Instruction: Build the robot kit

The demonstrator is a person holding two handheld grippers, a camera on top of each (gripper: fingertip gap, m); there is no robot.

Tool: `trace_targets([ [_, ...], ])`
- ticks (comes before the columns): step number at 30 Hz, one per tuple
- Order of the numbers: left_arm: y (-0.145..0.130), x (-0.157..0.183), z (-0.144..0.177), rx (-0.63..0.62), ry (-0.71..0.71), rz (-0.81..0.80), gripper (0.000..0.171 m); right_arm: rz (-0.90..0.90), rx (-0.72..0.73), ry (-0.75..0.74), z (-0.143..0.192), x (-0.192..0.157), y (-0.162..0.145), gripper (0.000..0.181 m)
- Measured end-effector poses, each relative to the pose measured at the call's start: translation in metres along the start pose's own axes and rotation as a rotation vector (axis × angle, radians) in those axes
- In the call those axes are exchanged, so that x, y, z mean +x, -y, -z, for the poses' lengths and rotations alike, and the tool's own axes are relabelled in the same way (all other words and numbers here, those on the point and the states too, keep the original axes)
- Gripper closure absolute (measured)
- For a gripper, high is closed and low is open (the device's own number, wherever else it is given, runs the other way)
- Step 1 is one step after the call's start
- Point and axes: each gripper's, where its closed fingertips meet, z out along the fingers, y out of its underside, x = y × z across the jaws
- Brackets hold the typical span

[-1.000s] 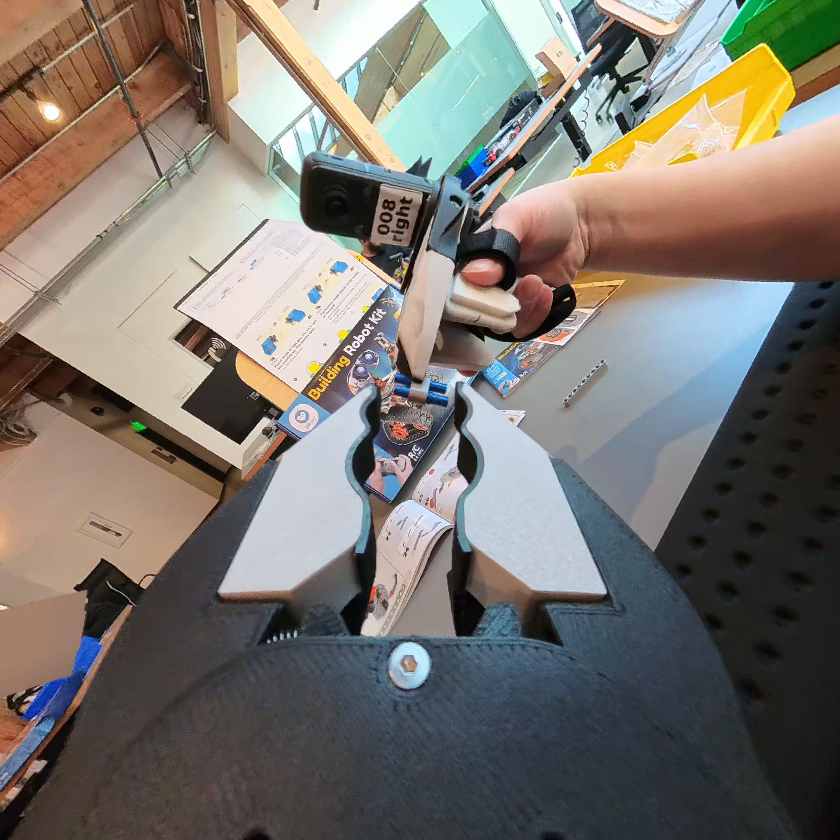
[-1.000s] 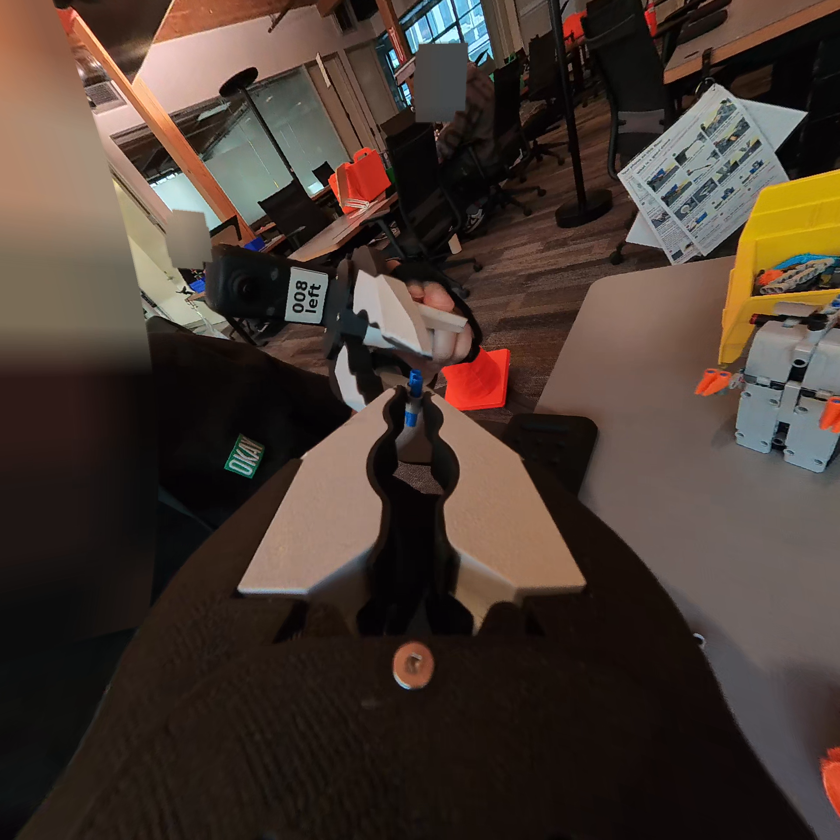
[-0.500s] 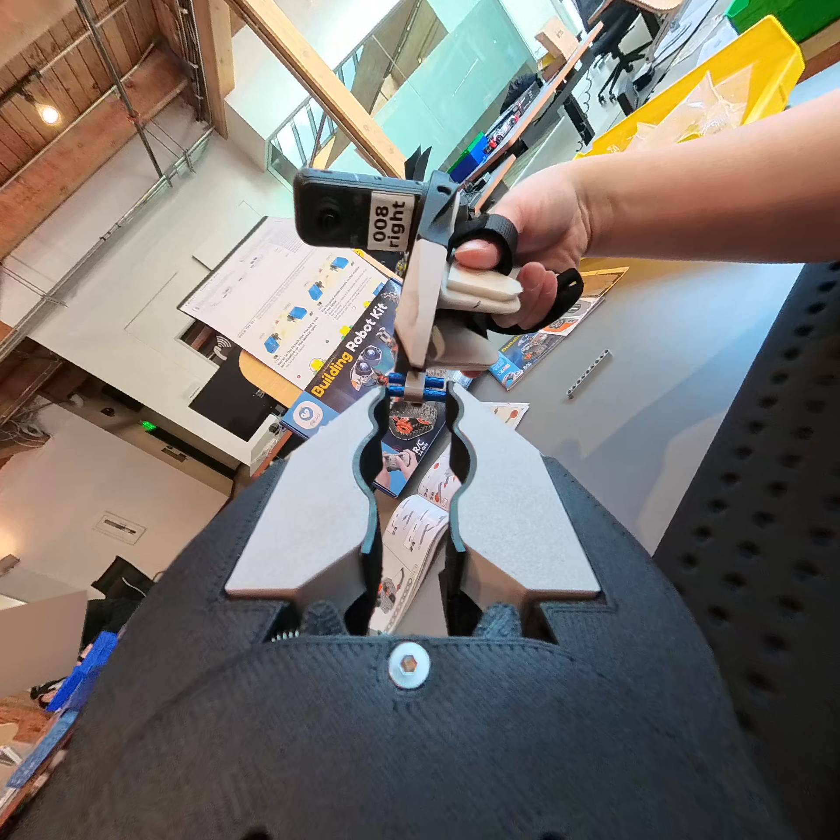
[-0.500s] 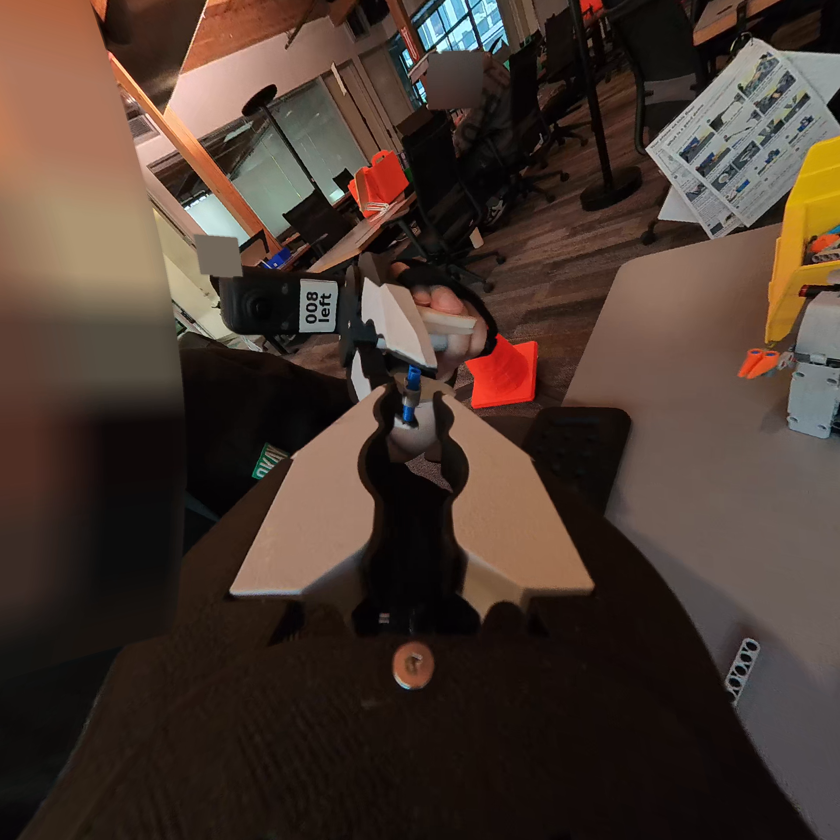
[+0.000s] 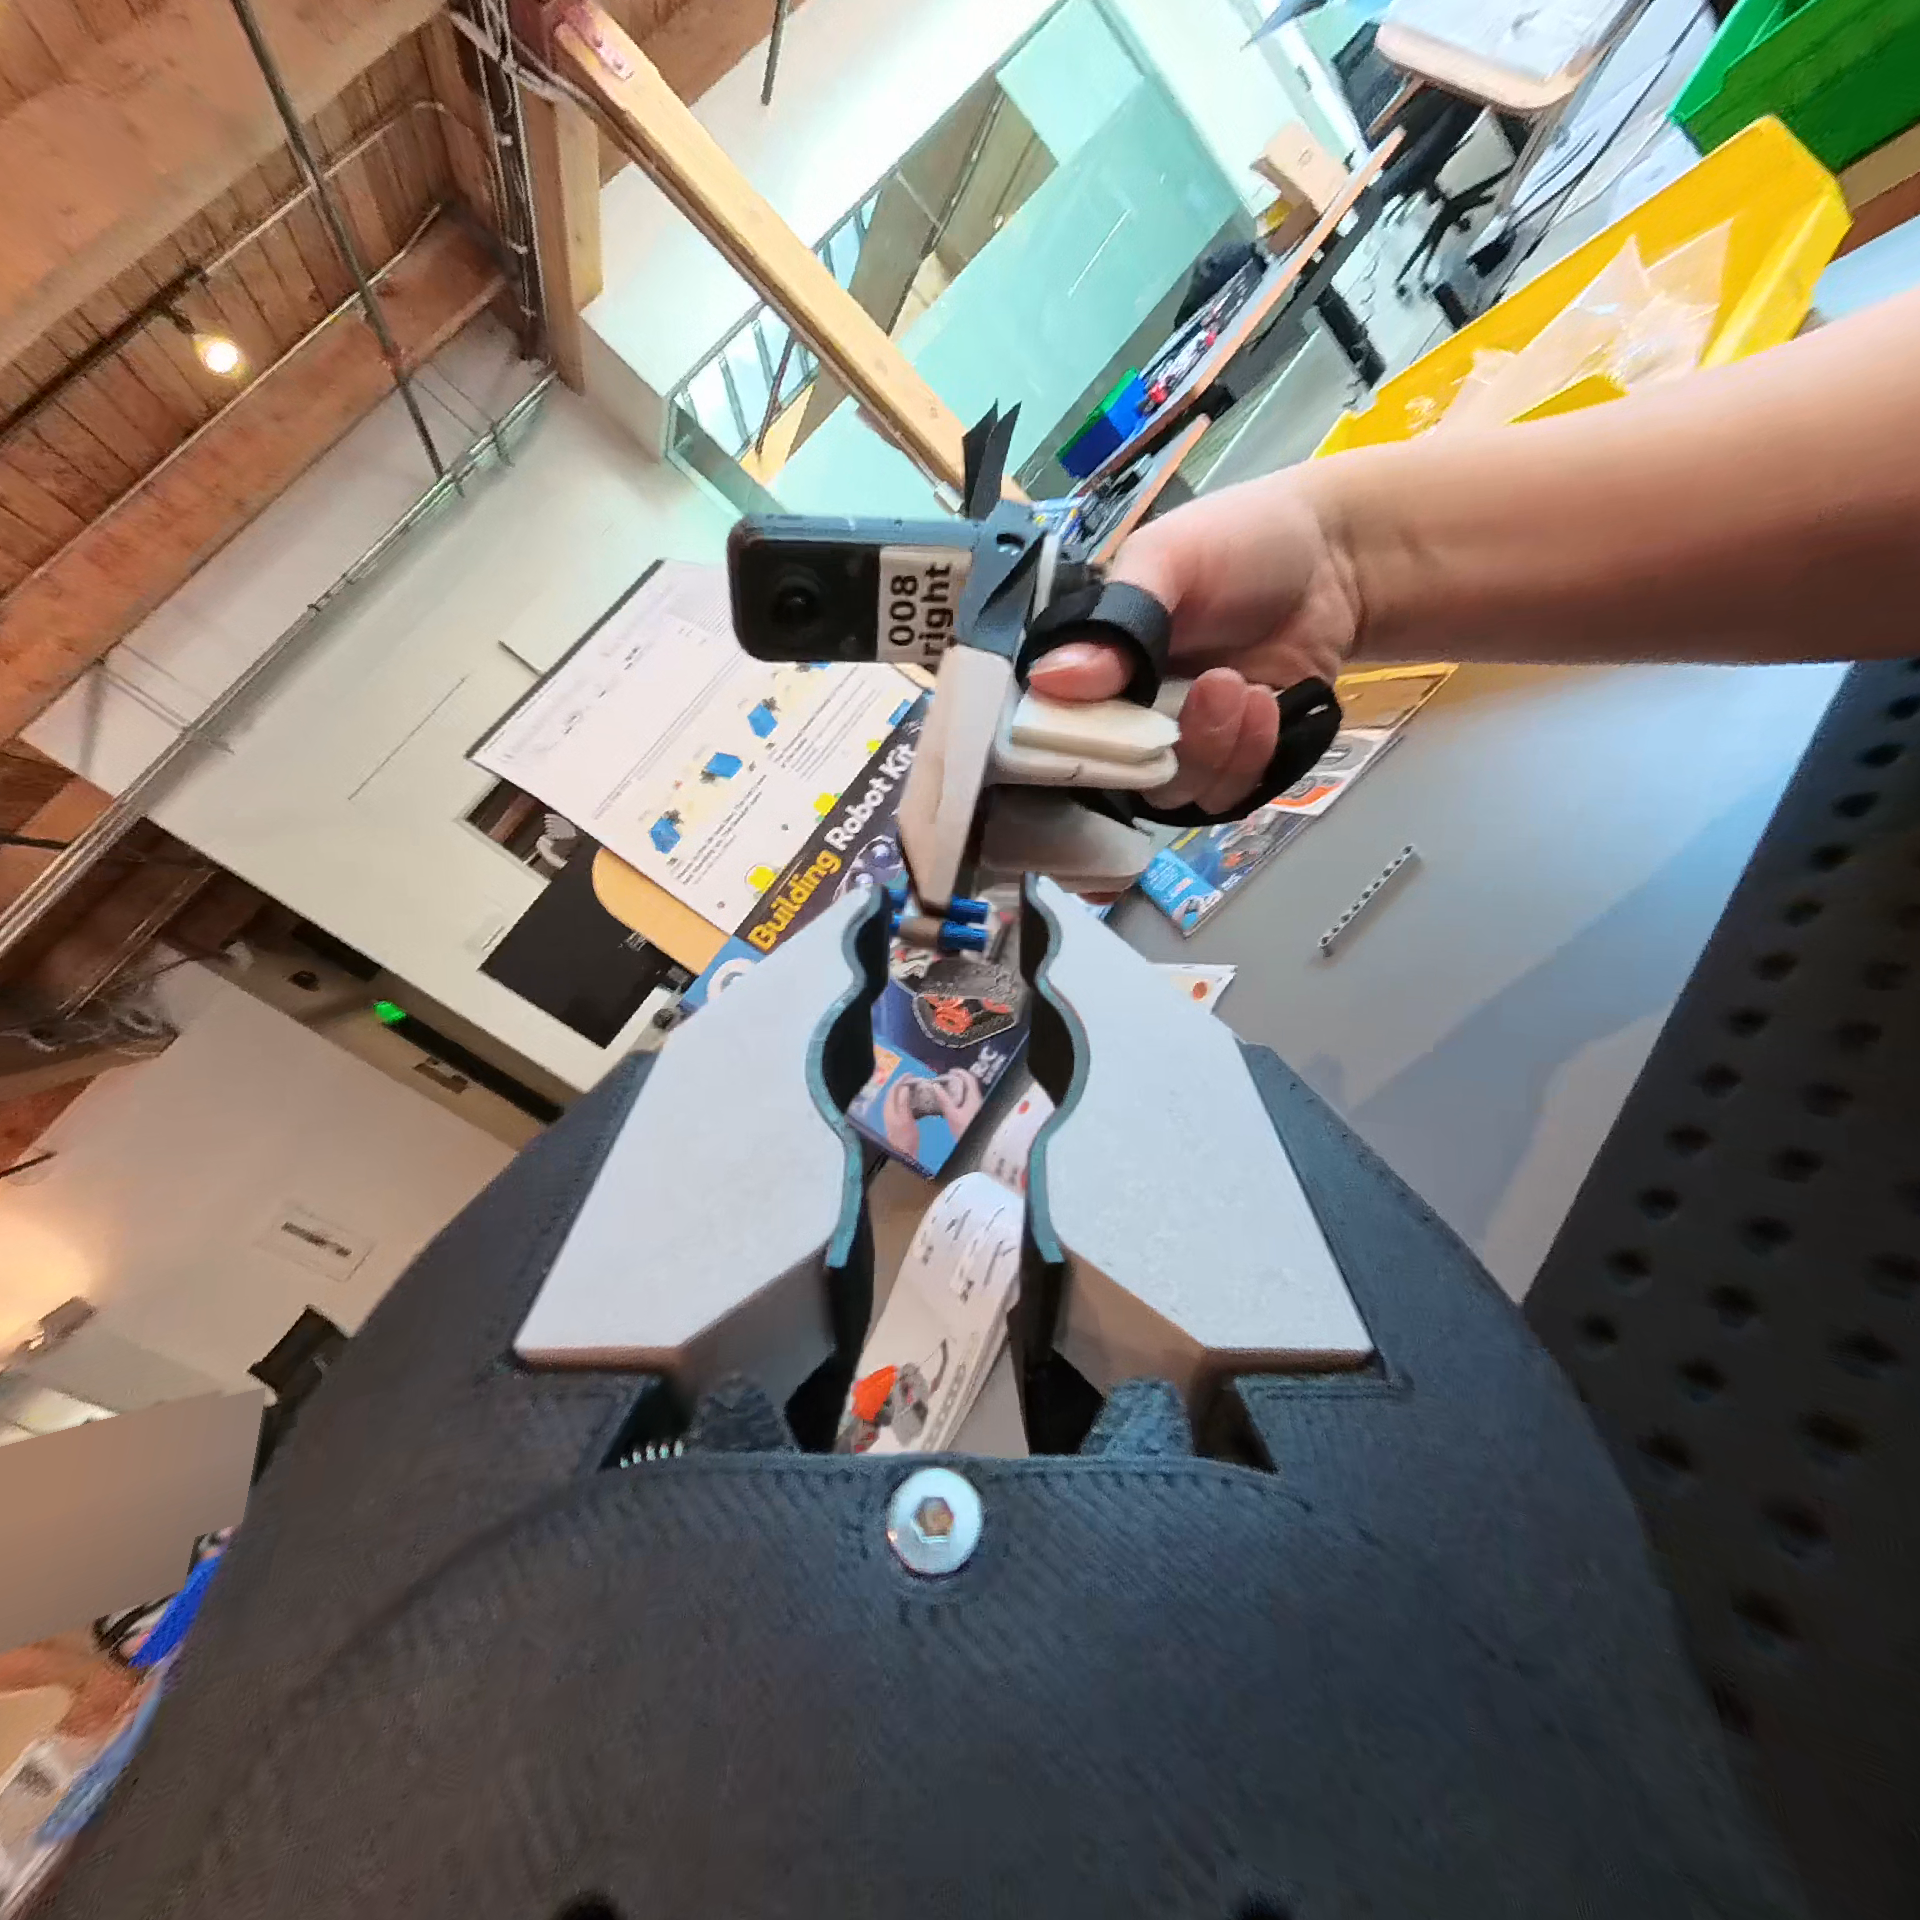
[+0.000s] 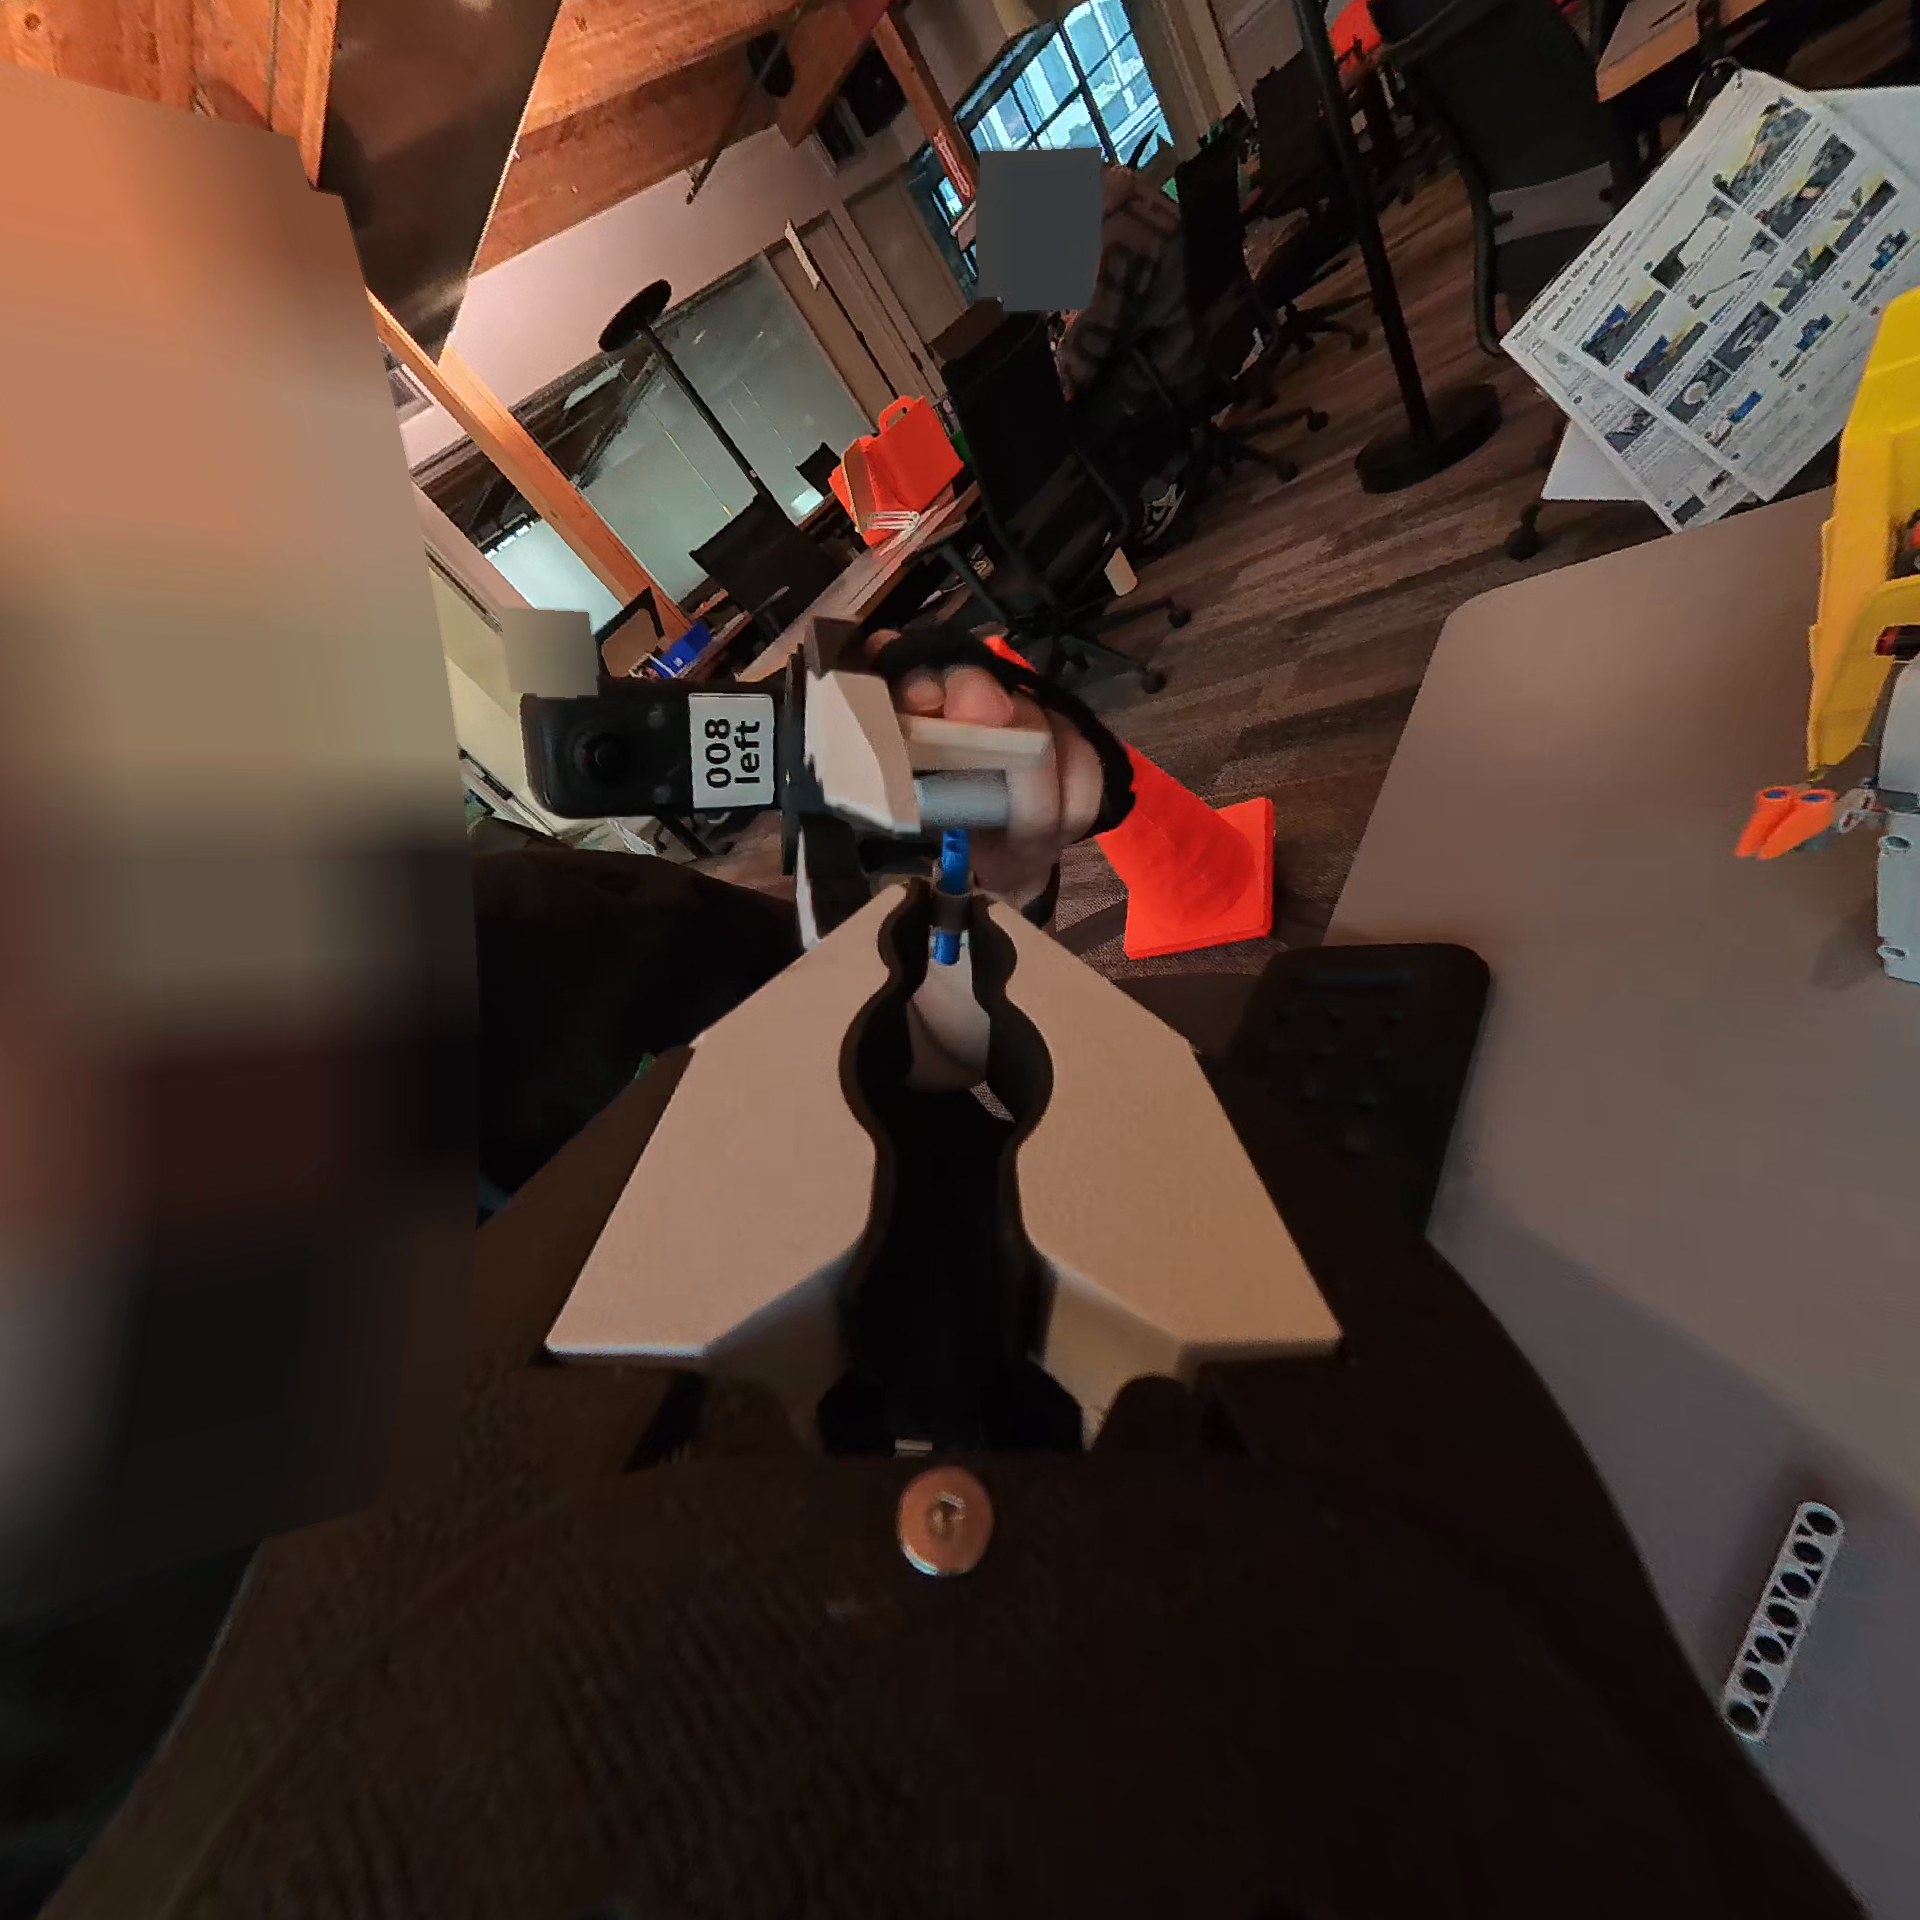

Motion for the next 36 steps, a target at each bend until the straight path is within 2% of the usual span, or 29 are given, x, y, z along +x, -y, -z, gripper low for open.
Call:
trace_targets([
  [2,0.002,0.002,0.002,0.006,-0.015,0.007,0.152,-0.01,0.006,0.015,0.001,-0.002,0.001,0.177],
  [6,-0.004,0.001,0.0,-0.026,-0.014,0.01,0.147,-0.009,-0.01,0.014,-0.001,-0.004,-0.001,0.177],
  [8,-0.004,-0.001,0.0,-0.025,0.002,-0.014,0.157,-0.013,-0.007,0.013,-0.001,-0.004,-0.001,0.177],
  [12,-0.005,-0.004,0.0,-0.036,0.029,-0.053,0.164,-0.015,-0.01,0.001,-0.002,-0.002,-0.002,0.177],
  [16,-0.009,0.0,-0.001,-0.06,-0.004,-0.064,0.151,-0.023,-0.009,-0.004,-0.001,-0.001,-0.001,0.177],
  [24,-0.018,0.004,-0.005,-0.17,0.04,-0.304,0.152,-0.164,-0.053,-0.051,0.001,0.01,-0.008,0.176],
  [32,-0.027,0.01,-0.009,-0.252,-0.069,-0.211,0.157,-0.094,-0.111,-0.2,0.003,0.019,-0.014,0.176],
  [36,-0.028,0.013,-0.01,-0.268,-0.097,-0.192,0.156,-0.087,-0.138,-0.226,0.005,0.019,-0.018,0.176],
])
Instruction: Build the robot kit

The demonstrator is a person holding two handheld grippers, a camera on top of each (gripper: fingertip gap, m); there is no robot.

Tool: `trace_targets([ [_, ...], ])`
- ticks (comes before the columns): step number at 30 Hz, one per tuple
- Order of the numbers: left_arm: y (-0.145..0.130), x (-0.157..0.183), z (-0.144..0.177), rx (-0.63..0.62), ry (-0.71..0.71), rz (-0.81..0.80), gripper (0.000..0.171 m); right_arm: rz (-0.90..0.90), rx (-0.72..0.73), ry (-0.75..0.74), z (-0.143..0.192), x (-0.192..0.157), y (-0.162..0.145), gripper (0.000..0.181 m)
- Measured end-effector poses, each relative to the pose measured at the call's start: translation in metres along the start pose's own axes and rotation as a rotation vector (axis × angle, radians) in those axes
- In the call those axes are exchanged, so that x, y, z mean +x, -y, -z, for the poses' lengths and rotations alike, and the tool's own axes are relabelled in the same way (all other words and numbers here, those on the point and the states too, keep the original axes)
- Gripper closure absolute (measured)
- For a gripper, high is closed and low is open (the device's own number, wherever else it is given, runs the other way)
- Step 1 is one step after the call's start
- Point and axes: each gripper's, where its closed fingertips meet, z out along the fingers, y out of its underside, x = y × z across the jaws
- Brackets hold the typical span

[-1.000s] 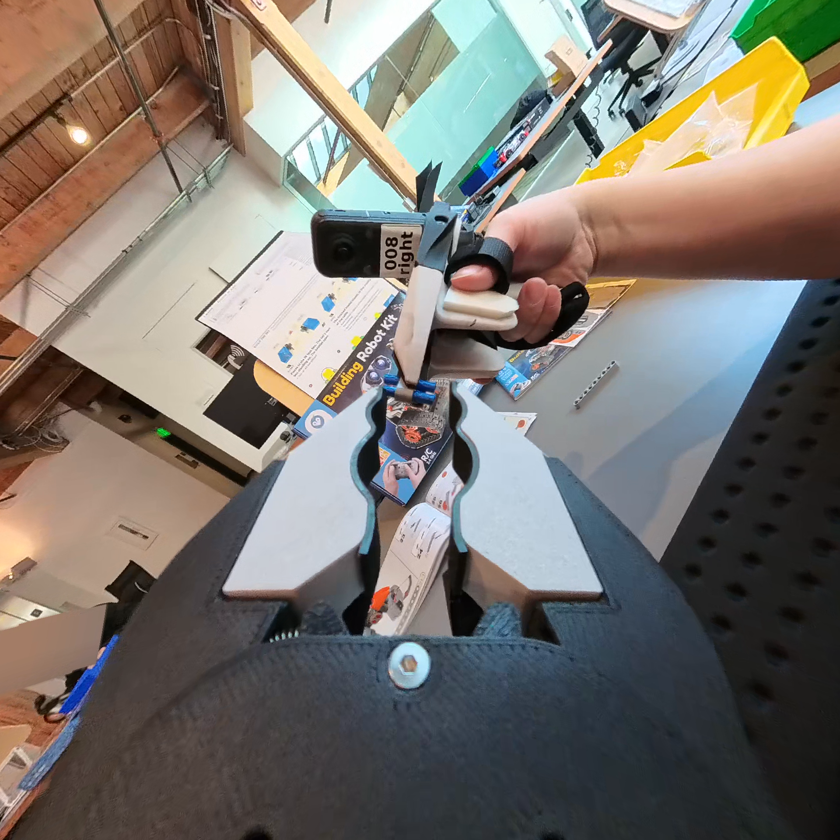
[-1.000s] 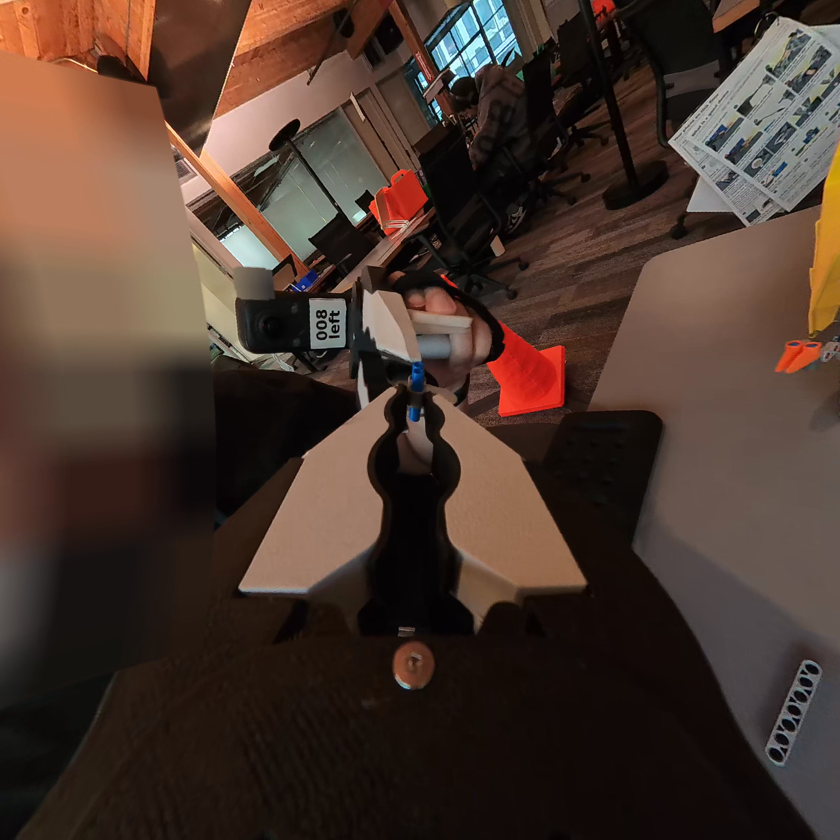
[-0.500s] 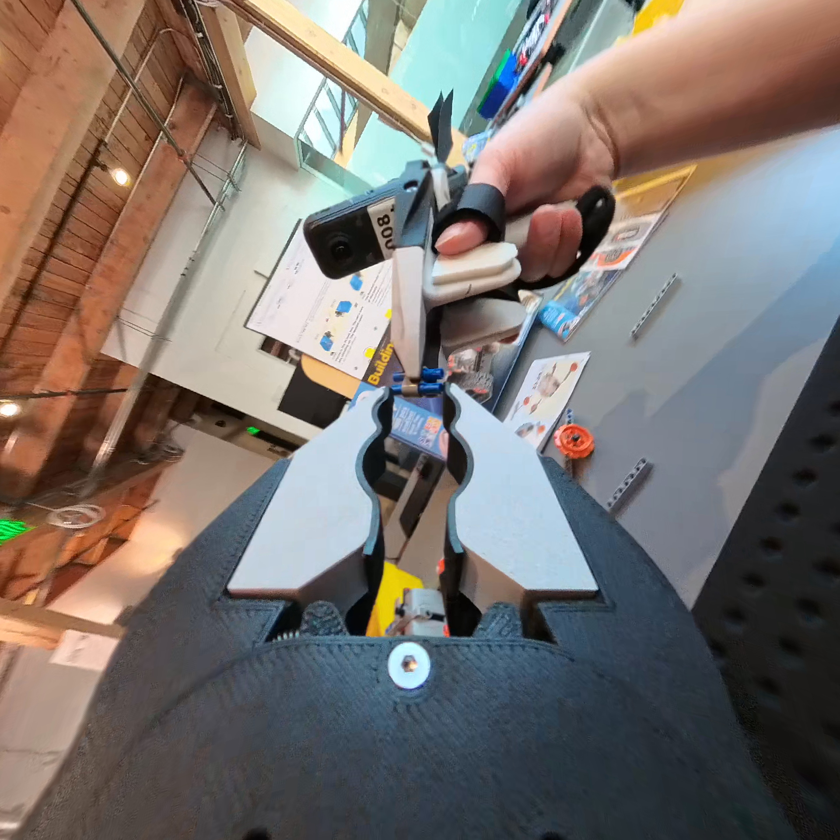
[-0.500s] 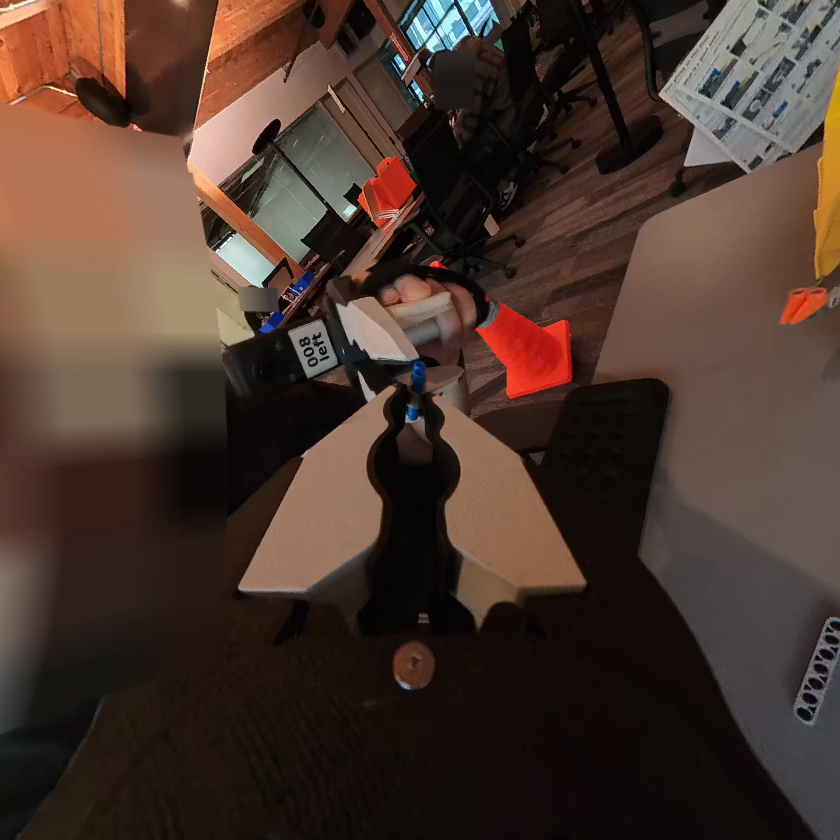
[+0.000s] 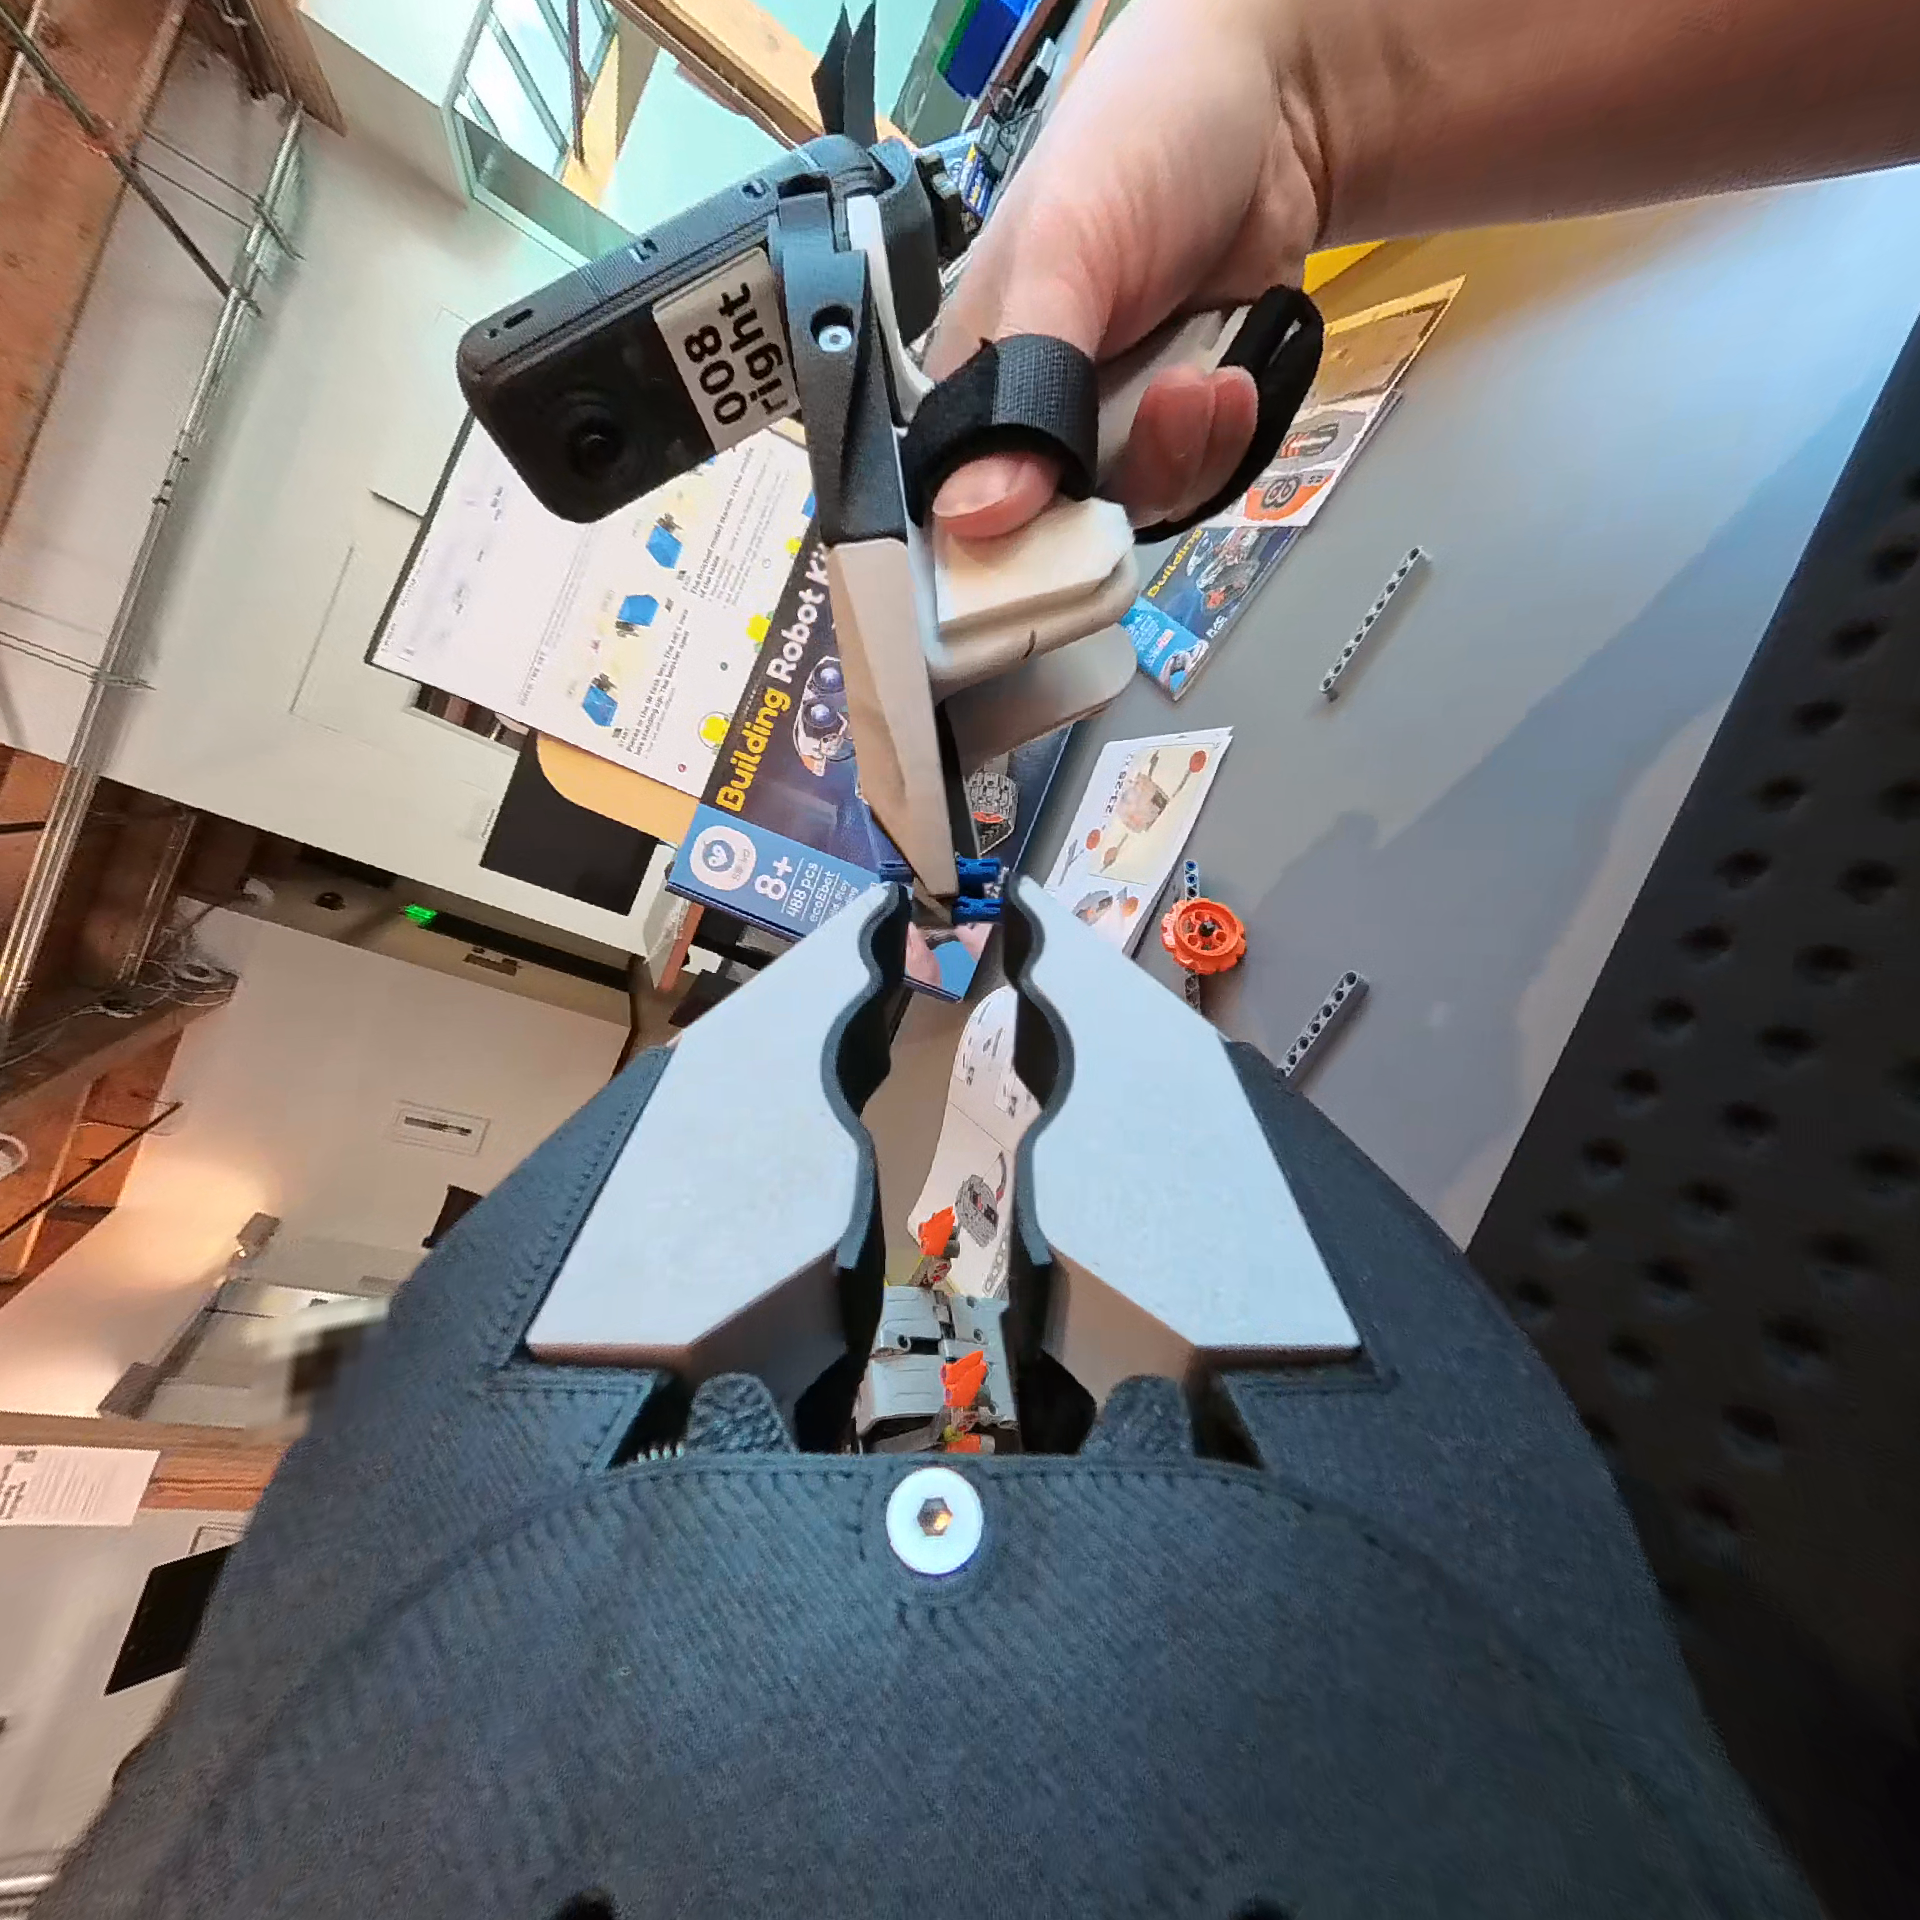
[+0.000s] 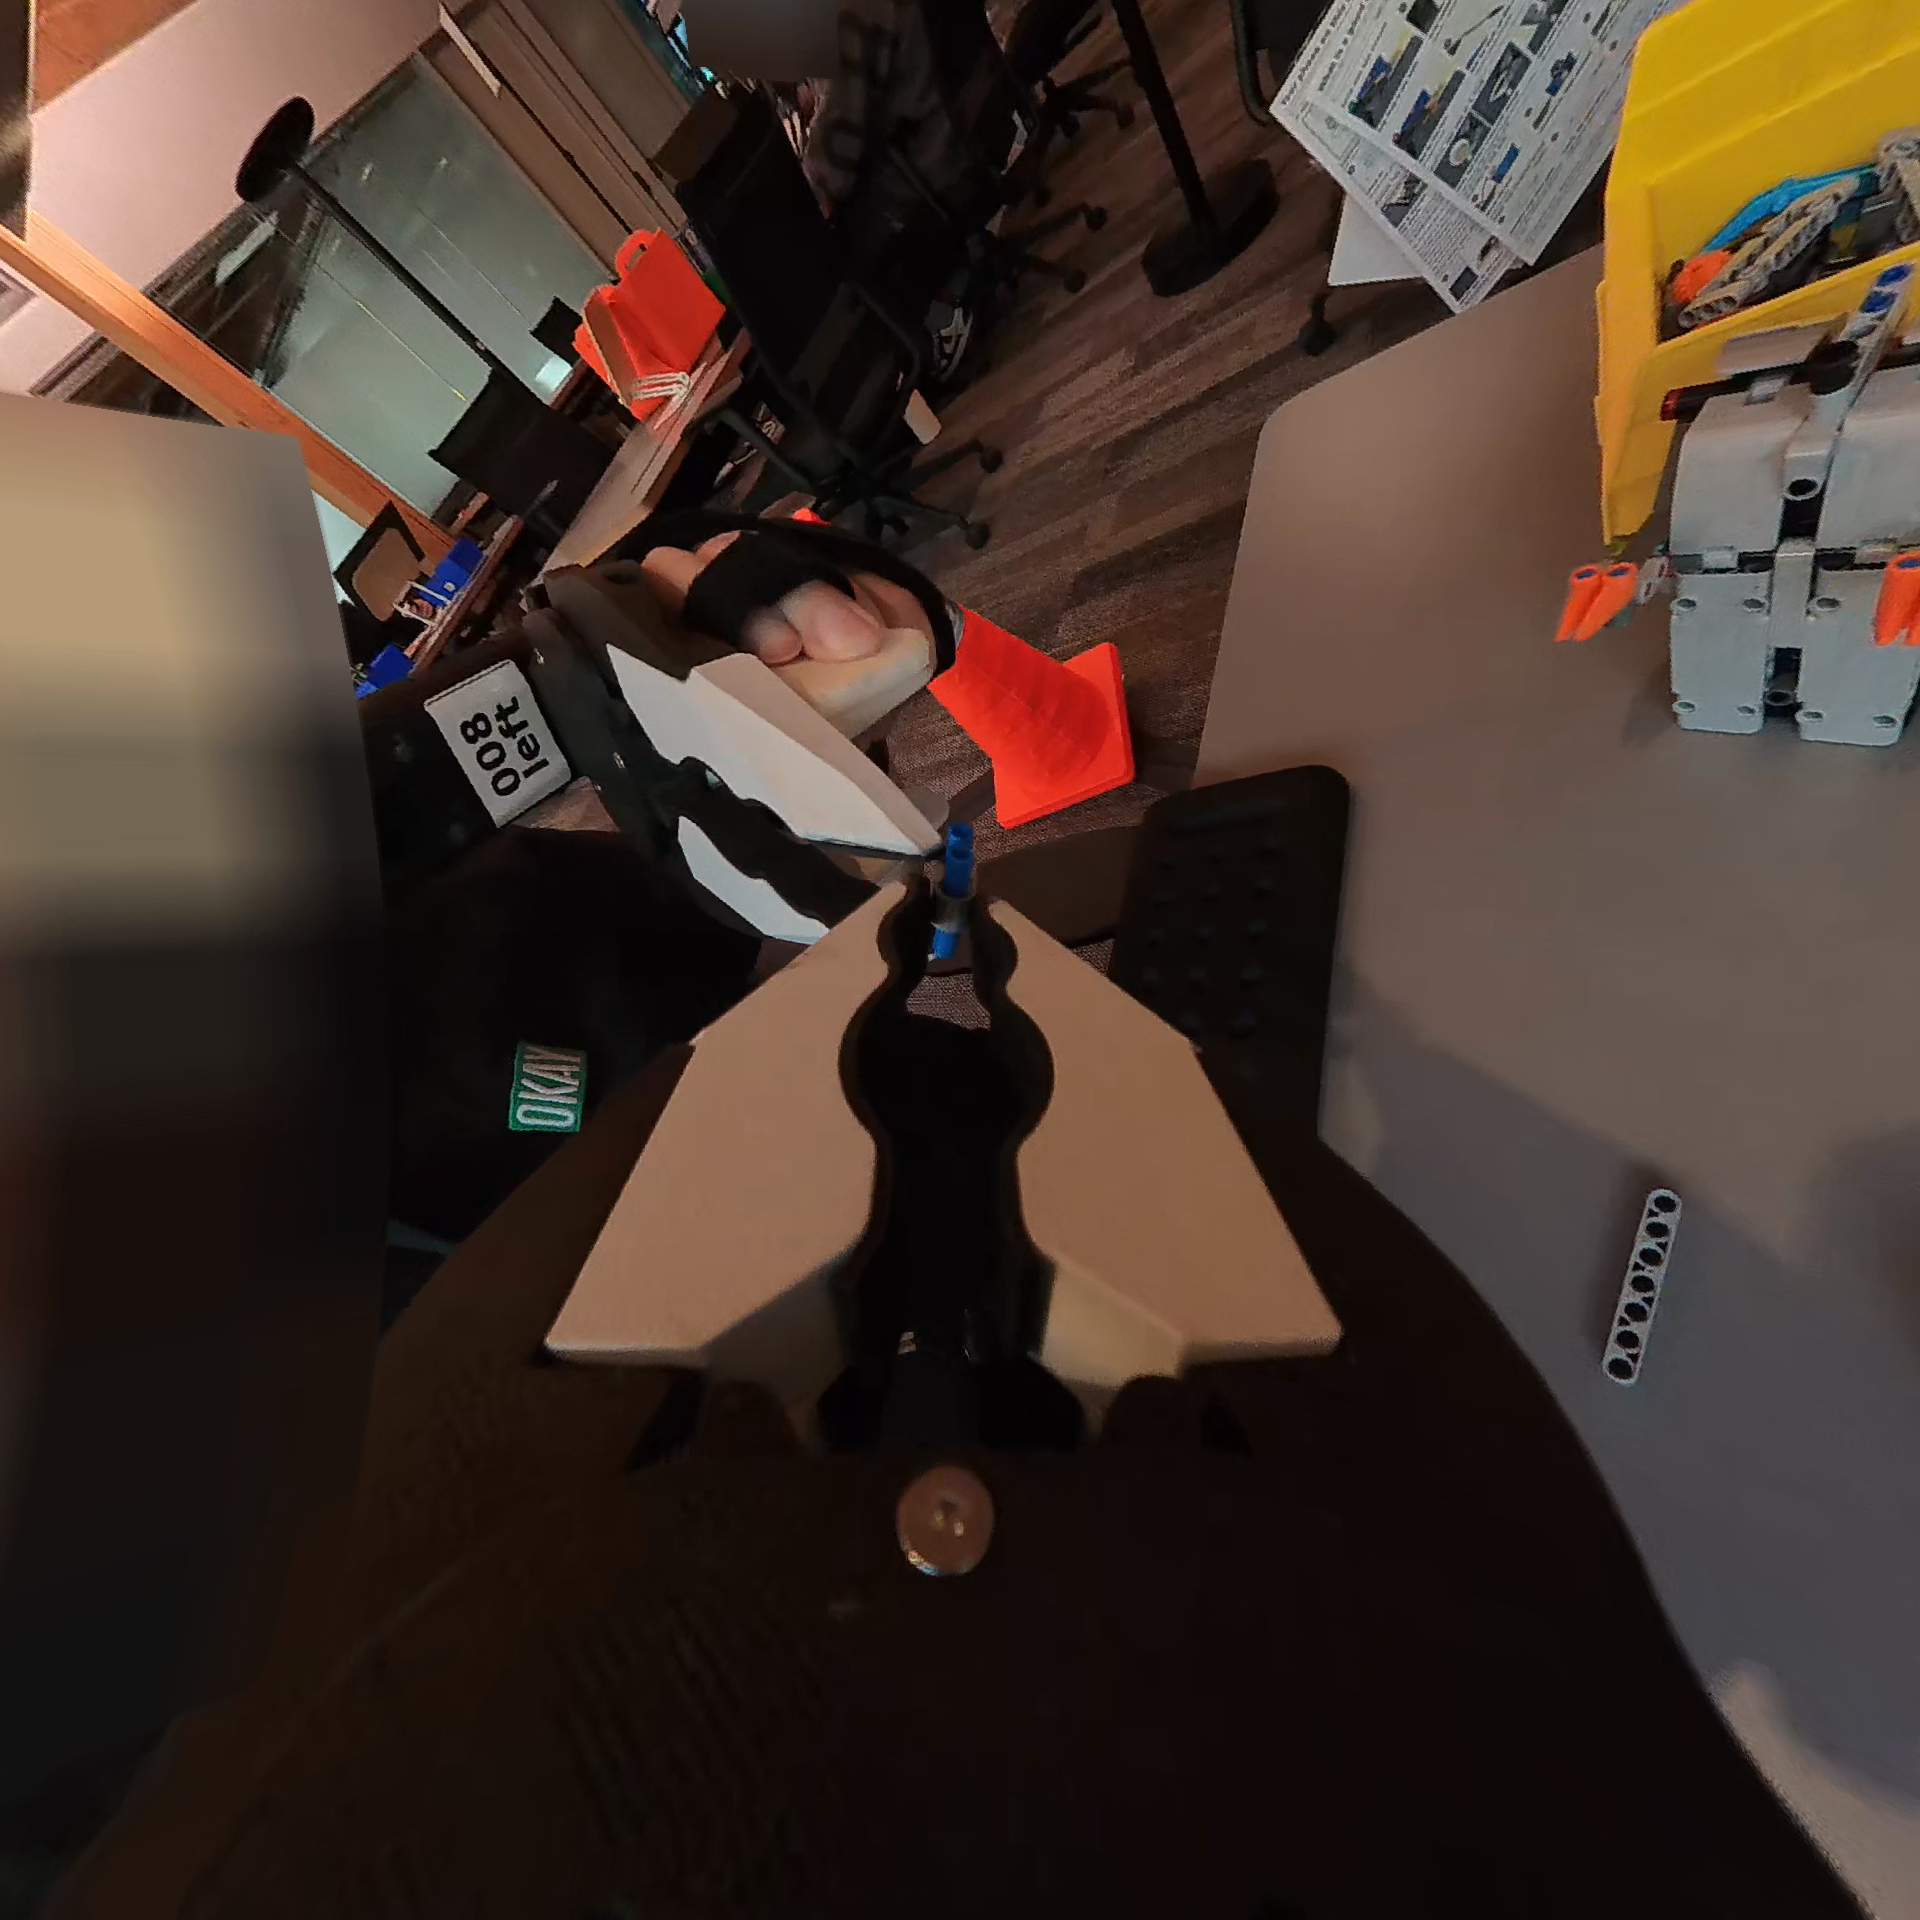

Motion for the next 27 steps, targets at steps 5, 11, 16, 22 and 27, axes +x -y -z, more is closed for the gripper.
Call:
trace_targets([
  [5,0.001,0.0,-0.001,-0.01,0.002,-0.013,0.155,-0.008,-0.003,0.006,0.002,-0.001,-0.001,0.176],
  [11,-0.003,0.004,-0.004,-0.046,-0.021,-0.019,0.156,-0.028,-0.023,-0.013,0.001,0.004,-0.004,0.176],
  [16,-0.01,0.006,-0.006,-0.091,-0.031,-0.007,0.156,-0.028,-0.026,-0.044,-0.001,0.011,-0.005,0.176],
  [22,-0.012,0.003,-0.006,-0.095,0.002,0.023,0.157,-0.019,-0.008,-0.046,-0.002,0.013,-0.002,0.176],
  [27,-0.01,0.0,-0.004,-0.069,0.04,0.022,0.157,-0.019,0.012,-0.016,-0.001,0.01,0.001,0.176],
])
